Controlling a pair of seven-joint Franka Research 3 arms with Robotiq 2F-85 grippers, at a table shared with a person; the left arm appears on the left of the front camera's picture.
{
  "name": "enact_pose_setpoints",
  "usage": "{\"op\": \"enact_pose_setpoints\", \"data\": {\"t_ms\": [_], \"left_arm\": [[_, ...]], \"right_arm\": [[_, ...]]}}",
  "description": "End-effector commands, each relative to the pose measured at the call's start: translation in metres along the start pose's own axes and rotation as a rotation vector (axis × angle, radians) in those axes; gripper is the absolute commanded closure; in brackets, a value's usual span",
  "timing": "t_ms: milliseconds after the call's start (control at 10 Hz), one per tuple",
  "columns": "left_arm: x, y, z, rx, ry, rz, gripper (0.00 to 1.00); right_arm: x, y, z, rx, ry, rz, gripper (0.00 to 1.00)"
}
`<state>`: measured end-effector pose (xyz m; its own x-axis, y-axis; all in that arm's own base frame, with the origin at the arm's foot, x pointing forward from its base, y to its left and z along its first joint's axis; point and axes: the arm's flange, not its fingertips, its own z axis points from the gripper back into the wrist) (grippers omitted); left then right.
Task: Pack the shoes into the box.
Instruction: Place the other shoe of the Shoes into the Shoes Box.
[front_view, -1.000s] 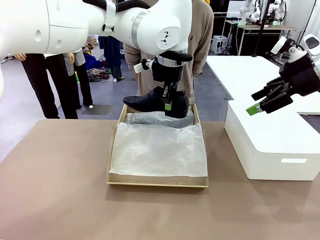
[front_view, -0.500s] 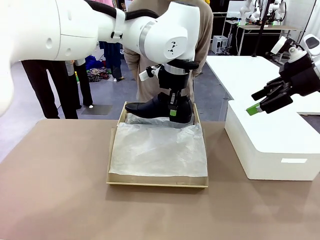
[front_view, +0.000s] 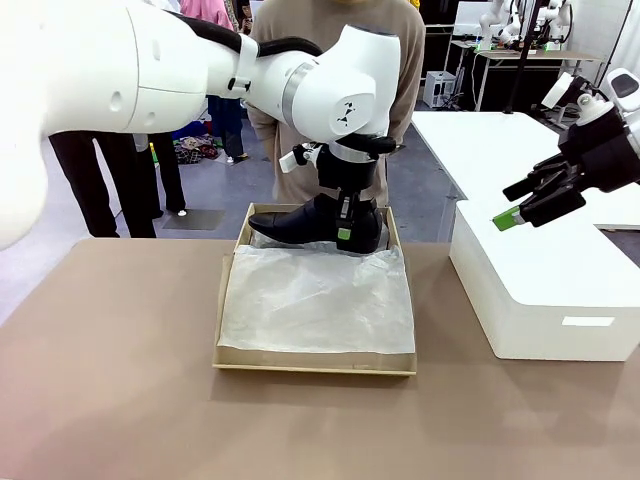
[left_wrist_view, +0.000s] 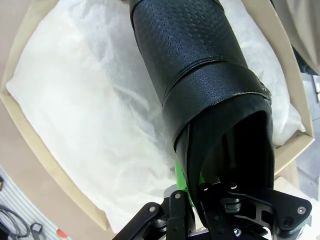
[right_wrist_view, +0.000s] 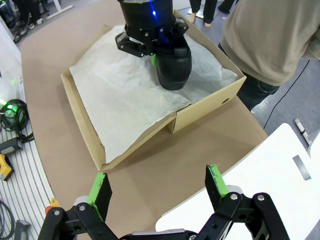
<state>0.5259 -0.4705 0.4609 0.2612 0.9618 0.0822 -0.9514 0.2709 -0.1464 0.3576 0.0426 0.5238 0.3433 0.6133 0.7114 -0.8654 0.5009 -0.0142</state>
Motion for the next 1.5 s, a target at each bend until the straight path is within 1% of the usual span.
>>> {"op": "enact_pose_setpoints", "data": {"t_ms": [0,300,700,900,1000,1400], "left_arm": [[-0.005,0.005,0.0,0.002,-0.036,0.118,1.0],[-0.007,0.003,-0.007,-0.001,-0.033,0.122,1.0],[-0.011,0.0,-0.02,0.024,0.014,0.175,1.0],[-0.014,0.002,-0.023,0.028,0.001,0.203,1.0],[-0.015,0.002,-0.025,0.034,0.01,0.216,1.0],[-0.01,-0.001,-0.037,0.008,-0.012,0.24,1.0]], "right_arm": [[-0.001,-0.004,-0.001,0.014,-0.034,0.02,0.0],[-0.001,-0.004,-0.001,0.014,-0.034,0.02,0.0],[-0.001,-0.004,-0.001,0.014,-0.034,0.02,0.0],[-0.001,-0.004,-0.001,0.014,-0.034,0.02,0.0],[-0.001,-0.004,-0.001,0.014,-0.034,0.02,0.0],[-0.001,-0.004,-0.001,0.014,-0.034,0.02,0.0]]}}
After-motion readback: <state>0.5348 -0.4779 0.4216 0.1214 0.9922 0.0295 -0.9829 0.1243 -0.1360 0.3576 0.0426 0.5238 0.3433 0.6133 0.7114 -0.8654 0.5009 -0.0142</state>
